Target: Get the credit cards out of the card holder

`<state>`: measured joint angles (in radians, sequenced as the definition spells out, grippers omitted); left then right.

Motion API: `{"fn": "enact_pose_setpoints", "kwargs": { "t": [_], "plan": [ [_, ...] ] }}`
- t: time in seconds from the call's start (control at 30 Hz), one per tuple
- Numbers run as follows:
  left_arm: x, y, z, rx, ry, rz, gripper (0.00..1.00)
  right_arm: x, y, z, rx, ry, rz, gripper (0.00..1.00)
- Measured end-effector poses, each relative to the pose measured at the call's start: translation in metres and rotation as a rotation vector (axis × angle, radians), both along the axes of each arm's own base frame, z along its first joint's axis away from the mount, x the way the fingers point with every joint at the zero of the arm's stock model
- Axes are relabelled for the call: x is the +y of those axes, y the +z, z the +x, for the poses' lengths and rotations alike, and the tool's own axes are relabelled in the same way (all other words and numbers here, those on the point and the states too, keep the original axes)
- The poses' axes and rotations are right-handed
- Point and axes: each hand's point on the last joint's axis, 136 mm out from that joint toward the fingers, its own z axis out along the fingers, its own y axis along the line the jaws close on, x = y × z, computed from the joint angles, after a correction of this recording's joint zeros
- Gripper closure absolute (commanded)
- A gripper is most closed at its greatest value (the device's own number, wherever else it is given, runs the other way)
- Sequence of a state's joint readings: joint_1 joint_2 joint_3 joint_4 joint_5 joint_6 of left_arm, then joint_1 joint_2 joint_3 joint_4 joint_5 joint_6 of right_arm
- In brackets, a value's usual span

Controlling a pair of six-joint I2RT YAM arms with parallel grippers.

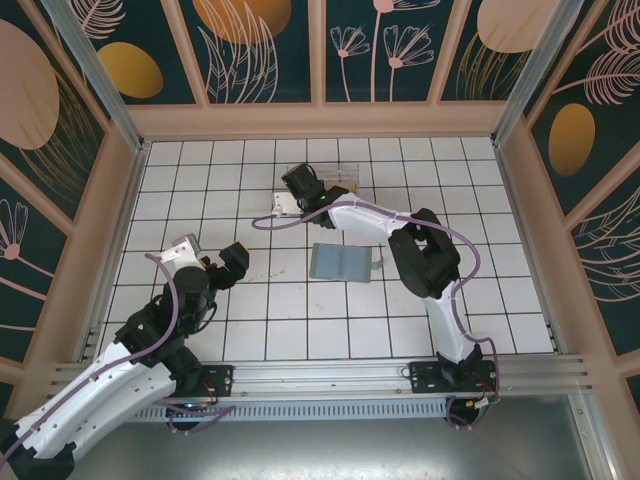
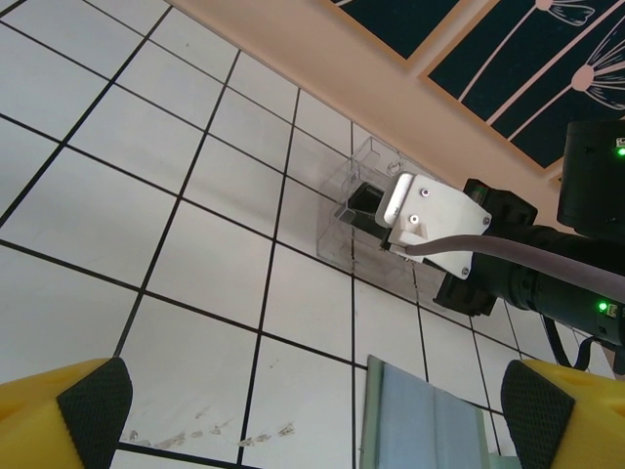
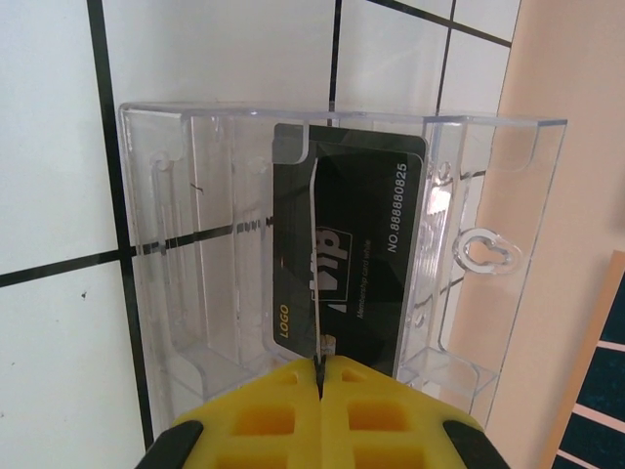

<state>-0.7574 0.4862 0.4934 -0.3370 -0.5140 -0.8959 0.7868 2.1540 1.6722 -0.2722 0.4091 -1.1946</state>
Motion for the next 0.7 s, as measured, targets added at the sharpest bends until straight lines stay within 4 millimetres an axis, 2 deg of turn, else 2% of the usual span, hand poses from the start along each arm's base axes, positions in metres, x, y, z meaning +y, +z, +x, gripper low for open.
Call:
{"fn": "enact_pose_setpoints", "kwargs": {
  "t": [0.13, 0.3, 0.4, 0.43, 0.7],
  "plan": [
    [0.000, -0.001, 0.000, 0.002, 0.000, 0.002, 0.02, 0.004, -0.007, 0.001, 0.012, 0.002, 0.006, 1.00],
    [-0.001, -0.001, 0.000, 0.004, 0.000, 0.003, 0.01, 0.006, -0.003, 0.003, 0.008, -0.007, 0.029, 1.00],
    [-0.001, -0.001, 0.001, 0.005, 0.000, 0.004, 0.02, 0.006, -0.005, 0.004, 0.006, -0.010, 0.031, 0.80],
    [-0.001, -0.002, 0.001, 0.006, 0.000, 0.005, 0.01, 0.007, -0.005, 0.005, 0.005, -0.011, 0.032, 0.76],
    [-0.001, -0.002, 0.001, 0.007, 0.000, 0.007, 0.01, 0.002, -0.005, 0.022, -0.045, -0.055, 0.052, 0.75]
  ]
}}
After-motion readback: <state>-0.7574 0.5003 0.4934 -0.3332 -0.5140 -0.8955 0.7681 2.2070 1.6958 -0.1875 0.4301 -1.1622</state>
